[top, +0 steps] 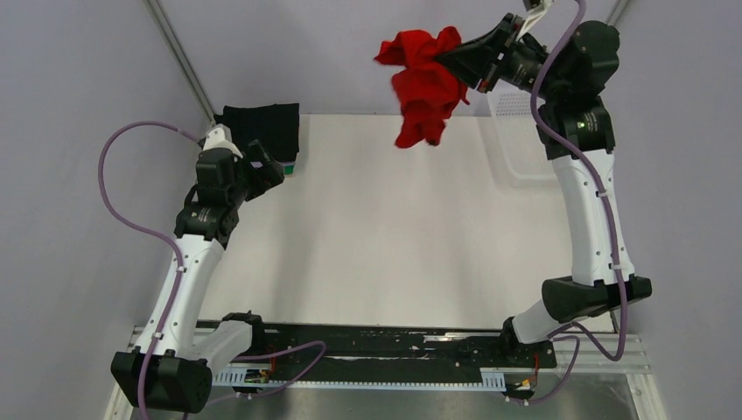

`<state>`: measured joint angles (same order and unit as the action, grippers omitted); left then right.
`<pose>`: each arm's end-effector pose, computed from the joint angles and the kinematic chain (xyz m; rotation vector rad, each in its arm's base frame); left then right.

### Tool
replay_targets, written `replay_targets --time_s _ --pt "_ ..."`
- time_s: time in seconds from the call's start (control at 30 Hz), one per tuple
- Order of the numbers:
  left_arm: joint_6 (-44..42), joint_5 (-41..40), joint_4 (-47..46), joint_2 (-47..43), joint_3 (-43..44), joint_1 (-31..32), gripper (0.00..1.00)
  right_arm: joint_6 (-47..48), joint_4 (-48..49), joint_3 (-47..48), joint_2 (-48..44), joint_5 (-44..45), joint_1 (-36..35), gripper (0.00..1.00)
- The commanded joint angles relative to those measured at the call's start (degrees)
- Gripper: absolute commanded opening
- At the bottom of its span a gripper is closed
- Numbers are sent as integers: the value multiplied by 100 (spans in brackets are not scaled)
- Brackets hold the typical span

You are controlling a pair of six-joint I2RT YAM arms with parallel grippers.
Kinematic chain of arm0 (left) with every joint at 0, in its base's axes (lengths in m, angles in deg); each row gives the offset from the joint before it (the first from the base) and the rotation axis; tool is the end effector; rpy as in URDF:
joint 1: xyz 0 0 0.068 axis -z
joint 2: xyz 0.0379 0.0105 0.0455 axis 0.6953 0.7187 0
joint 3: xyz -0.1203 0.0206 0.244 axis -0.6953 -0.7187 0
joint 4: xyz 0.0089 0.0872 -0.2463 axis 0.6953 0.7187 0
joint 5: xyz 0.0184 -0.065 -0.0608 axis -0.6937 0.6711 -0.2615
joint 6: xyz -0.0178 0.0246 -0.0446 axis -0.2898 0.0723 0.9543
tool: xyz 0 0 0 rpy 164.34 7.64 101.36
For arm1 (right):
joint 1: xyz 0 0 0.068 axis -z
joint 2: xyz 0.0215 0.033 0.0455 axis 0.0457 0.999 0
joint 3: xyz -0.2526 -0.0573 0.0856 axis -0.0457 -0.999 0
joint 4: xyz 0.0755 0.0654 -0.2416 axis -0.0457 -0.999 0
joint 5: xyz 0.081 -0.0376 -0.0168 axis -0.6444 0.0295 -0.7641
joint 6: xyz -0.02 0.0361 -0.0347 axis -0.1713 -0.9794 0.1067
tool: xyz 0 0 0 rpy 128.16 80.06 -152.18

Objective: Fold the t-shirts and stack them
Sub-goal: Move the tshirt to the center of the board

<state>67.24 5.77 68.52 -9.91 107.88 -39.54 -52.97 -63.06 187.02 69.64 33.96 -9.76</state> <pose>0.2201 -0.0156 0.3561 -0.5238 1.9666 -0.3599 0.2846 0.0618 0.5769 -0.5487 1.3624 0.9379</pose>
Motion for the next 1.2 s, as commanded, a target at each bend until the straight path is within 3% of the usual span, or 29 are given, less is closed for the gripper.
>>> replay_targets --time_s 0.0,0.13,0.3,0.33,0.47,0.5,0.6,0.7,0.97,1.17 --pt "267 -42 -27 -108 55 -3 100 151 147 -156 86 -1121 -424 0" --pt "395 -289 284 -167 60 1 100 160 196 -1491 -485 -377 -427 5" --pt "520 -668 710 -150 29 1 100 36 350 -4657 -1281 2410 -324 17" --pt "531 -658 778 -127 12 0 100 -60 344 -5140 -1302 2875 -259 28" --pt "568 -380 944 158 -11 -1 100 -438 -10 -6319 -1273 4859 -29 91" --pt "561 -199 968 297 -16 -2 100 -486 -187 -6419 -1300 5338 -17 99" --pt "519 194 1051 563 -64 74 100 -666 -523 -6590 -1499 6142 -17 100" --pt "432 474 1093 870 -110 414 100 -750 -576 -6765 -1717 6167 -17 100" --pt "-88 1639 943 1882 -481 2714 100 -645 -590 -7011 -2084 5282 -16 100" --pt "-23 2065 642 2506 -683 3876 99 -551 -582 -7065 -1935 5071 -20 100"
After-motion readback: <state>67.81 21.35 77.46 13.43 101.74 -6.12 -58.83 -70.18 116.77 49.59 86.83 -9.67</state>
